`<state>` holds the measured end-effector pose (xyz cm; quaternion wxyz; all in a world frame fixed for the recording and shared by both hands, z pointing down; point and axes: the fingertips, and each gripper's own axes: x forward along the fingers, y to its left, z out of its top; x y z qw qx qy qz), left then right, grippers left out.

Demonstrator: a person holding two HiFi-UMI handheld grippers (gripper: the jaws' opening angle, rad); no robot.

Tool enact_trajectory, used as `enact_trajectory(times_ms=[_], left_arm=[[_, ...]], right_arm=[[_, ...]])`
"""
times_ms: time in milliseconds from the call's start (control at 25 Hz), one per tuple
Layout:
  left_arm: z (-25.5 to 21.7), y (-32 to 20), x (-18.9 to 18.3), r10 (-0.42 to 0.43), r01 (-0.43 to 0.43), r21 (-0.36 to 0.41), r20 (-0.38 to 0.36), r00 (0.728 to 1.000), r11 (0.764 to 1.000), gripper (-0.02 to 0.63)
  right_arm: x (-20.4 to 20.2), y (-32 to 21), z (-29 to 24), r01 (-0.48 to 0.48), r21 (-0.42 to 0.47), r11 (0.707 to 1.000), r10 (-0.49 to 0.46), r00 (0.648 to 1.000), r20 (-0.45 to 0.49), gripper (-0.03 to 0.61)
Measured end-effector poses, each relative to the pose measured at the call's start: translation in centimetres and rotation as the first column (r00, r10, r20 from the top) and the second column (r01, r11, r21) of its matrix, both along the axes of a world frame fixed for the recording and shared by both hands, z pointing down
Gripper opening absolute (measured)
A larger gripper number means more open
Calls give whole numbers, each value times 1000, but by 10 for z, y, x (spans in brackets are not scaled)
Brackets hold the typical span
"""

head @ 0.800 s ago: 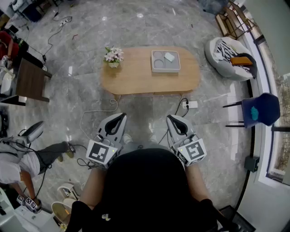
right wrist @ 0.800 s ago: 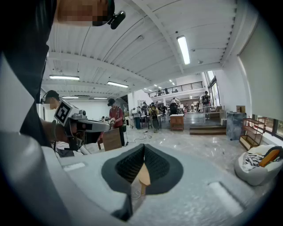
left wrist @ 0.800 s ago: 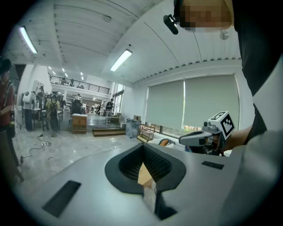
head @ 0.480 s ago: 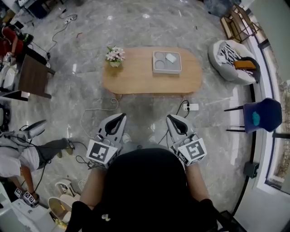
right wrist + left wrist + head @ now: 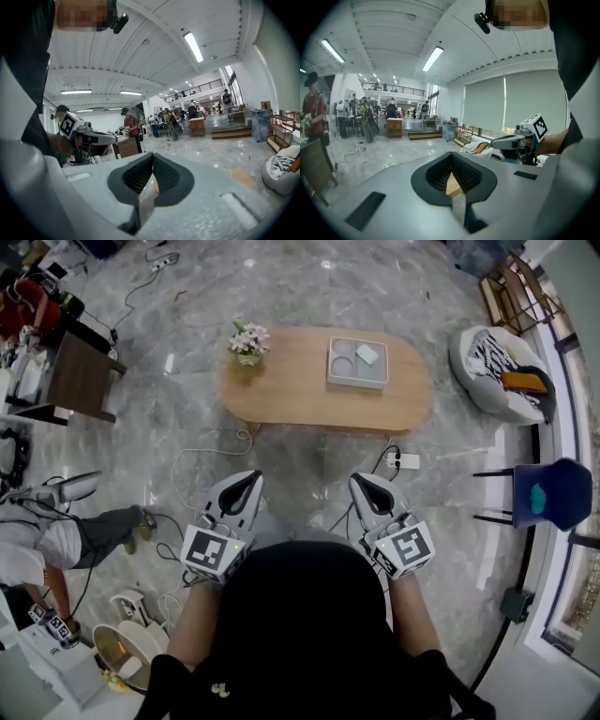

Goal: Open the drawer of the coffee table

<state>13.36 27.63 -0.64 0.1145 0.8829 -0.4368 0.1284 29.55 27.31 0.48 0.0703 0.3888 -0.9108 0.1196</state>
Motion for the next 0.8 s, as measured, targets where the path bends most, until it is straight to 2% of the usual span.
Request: enact_trajectory(times_ms=[160,320,480,600,800], left_arm=[[7,-17,-24,-3,2,26,20,1000,1000,12],[11,-37,-56,1,-1,10,-6,1000,1000,13],[24,-65,-112,14,-14,2,2,1000,1000,12],[33,-88,-155,12,-13,-25,-19,1000,1000,14],[36,-125,-217,22,-24,-41,-41,999,999,12]], right_arm=[[-14,-15,3,0,-5,1000,0,1000,-8,-2],[-46,-39,6,4,-13,1000,-4,1000,-27,-2],[-96,-67,5,4,-21,1000,-5,998,-58,-2],[-133,-88,5,-6,-10,1000,5,995,-103,-2],[-194,-121,2,-36,-14,999,34,993,-116,-2]])
